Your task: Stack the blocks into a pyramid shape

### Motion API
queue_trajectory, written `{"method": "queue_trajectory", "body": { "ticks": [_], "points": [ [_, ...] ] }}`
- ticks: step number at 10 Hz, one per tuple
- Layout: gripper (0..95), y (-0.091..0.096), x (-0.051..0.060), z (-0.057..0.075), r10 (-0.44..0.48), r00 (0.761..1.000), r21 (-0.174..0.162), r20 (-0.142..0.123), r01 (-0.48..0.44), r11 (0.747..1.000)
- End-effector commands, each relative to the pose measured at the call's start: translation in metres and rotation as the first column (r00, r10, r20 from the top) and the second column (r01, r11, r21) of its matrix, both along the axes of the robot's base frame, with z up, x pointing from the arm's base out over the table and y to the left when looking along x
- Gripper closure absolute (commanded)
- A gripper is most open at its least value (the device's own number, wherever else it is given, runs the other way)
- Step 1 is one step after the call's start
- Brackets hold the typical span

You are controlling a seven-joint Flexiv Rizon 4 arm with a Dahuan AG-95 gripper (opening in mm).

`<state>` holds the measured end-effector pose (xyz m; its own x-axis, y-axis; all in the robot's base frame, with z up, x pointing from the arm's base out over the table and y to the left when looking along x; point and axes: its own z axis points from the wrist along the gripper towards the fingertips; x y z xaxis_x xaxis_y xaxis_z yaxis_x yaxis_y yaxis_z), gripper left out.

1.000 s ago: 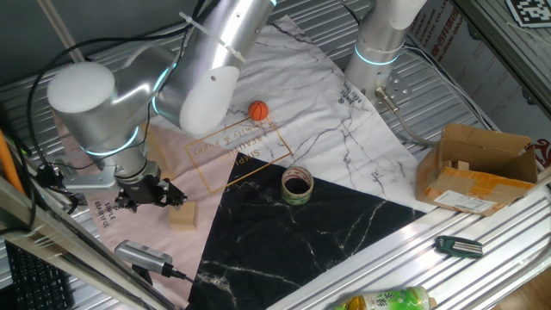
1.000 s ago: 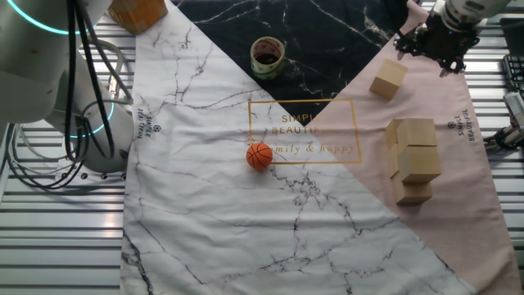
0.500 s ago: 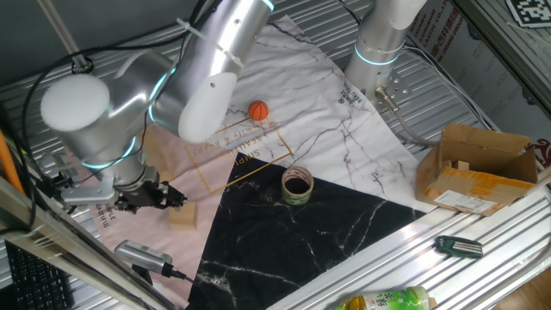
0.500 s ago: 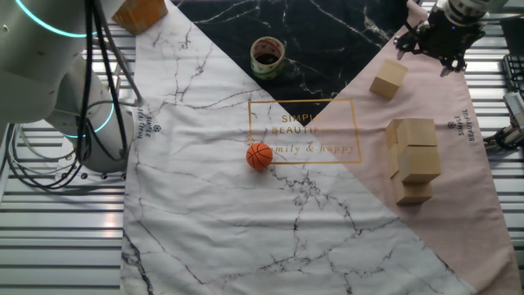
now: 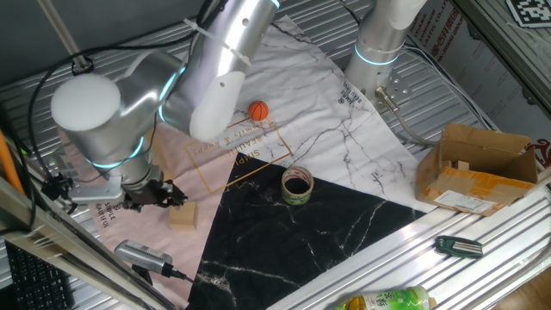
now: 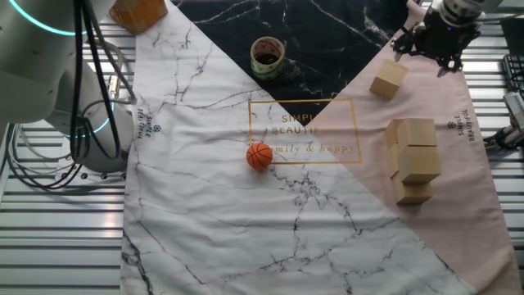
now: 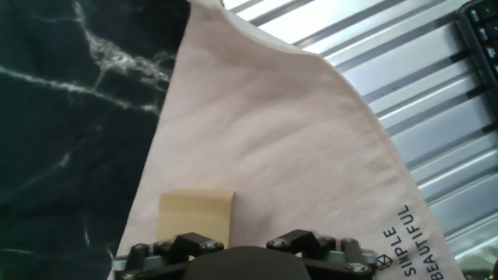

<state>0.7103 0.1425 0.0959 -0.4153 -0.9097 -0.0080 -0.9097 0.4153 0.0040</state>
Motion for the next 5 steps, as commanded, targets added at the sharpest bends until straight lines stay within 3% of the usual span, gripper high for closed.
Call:
{"method": "queue_trajectory", "body": {
  "ticks": [1, 3, 5],
  "points": [
    [19.0, -0.0009, 0.0013, 0.0002, 0.047, 0.999, -0.002, -0.021, -0.048, 0.999],
    [19.0, -0.0009, 0.0013, 0.0002, 0.091, 0.995, -0.018, -0.031, -0.091, 0.996],
    [19.0, -0.0009, 0.0013, 0.0002, 0.077, 0.997, -0.012, -0.022, -0.077, 0.997]
  ]
}}
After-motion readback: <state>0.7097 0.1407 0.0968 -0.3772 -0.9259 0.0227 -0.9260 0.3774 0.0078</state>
